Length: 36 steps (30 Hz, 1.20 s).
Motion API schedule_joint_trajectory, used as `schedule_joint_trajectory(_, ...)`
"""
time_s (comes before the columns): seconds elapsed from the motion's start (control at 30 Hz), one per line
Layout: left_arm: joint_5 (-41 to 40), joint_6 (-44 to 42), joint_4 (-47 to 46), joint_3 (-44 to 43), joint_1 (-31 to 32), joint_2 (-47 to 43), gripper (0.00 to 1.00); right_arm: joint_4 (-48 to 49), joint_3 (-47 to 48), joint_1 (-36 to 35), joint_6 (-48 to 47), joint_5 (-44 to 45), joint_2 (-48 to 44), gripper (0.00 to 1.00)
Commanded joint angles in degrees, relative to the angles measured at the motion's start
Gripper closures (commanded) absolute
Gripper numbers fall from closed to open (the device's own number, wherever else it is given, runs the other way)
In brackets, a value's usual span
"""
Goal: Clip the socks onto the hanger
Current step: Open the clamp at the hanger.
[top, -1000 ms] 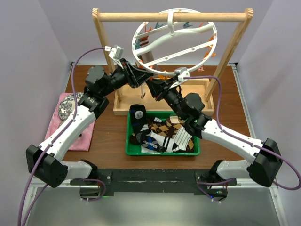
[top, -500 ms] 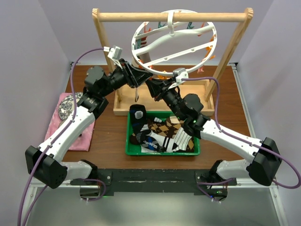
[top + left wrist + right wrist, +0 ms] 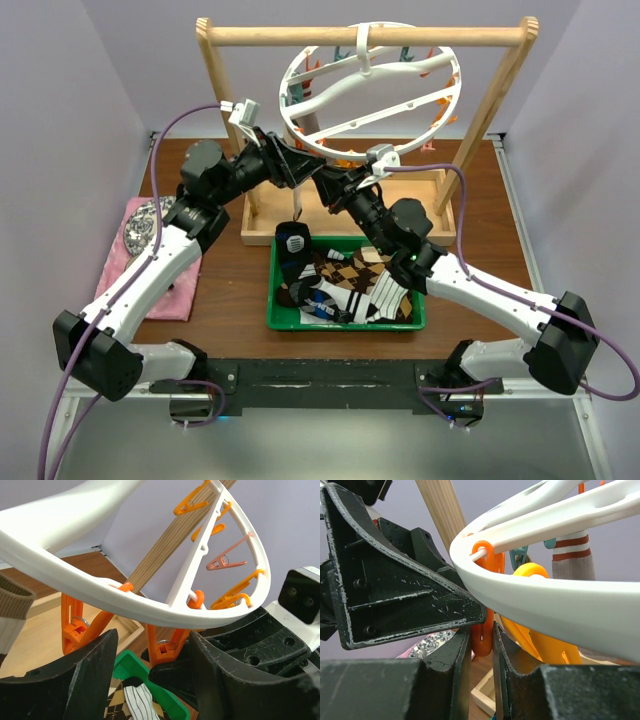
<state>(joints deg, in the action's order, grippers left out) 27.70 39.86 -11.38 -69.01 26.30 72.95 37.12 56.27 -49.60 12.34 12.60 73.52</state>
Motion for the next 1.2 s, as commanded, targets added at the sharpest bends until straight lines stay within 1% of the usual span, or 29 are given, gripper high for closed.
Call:
schedule_joint_trajectory(0.0, -1.1, -0.9, 0.1, -2.9, -0.5, -1.6, 0.37, 1.3, 3.0, 0.0, -2.0, 1.7, 0.3, 1.00)
schedule_joint_trajectory(0.2, -1.2, -0.9, 0.1, -4.0, -0.7, -1.8, 0.38, 0.1, 3.5, 0.0, -3.5, 2.1, 0.8, 1.00)
schedule_joint_trajectory(0.37, -1.2, -0.7, -0.8, -4.0, -0.7, -1.2, 0.41, -0.3, 4.0, 0.0, -3.7, 1.9, 1.4, 1.00)
schedule_joint_trajectory(0.47, -1.0, -0.6, -1.8, -3.8, -0.7, -1.0, 0.46, -0.5, 3.9, 0.0, -3.7, 1.6, 1.4, 1.00)
schedule_joint_trajectory(0.5, -1.0, -0.4, -2.1, -3.7, -0.7, -0.9, 0.51, -0.5, 4.0, 0.0, -3.6, 1.7, 1.4, 1.00)
schedule_joint_trajectory(0.53, -1.0, -0.4, -2.6, -3.6, -0.7, -0.8, 0.53, -0.6, 3.8, 0.1, -3.6, 1.6, 1.5, 1.00)
schedule_joint_trajectory(0.67, -0.9, -1.0, -3.5, -3.3, -0.7, -0.8, 0.58, -0.7, 3.7, 0.0, -3.5, 1.5, 1.4, 1.00)
schedule_joint_trajectory(0.83, -0.6, -0.7, -5.1, -2.5, -0.7, -0.7, 0.60, -0.6, 3.8, 0.0, -3.2, 1.2, 1.6, 1.00)
schedule_joint_trajectory(0.93, -0.4, -1.4, -5.6, -2.4, -0.8, -0.8, 0.64, -1.0, 3.8, 0.1, -3.0, 1.0, 1.6, 1.00)
schedule_joint_trajectory(1.1, 0.0, -2.2, -5.8, -2.3, -0.7, -0.9, 0.79, -1.7, 3.7, 0.0, -2.8, 0.5, 1.5, 1.00)
schedule_joint_trajectory(1.13, 0.0, -2.3, -5.5, -2.2, -0.7, -0.9, 0.81, -2.3, 3.7, 0.0, -2.8, 0.5, 1.5, 0.98)
schedule_joint_trajectory(1.17, 0.1, -2.5, -5.5, -2.2, -0.7, -1.0, 0.88, -2.6, 3.7, 0.0, -2.9, 0.5, 1.3, 0.98)
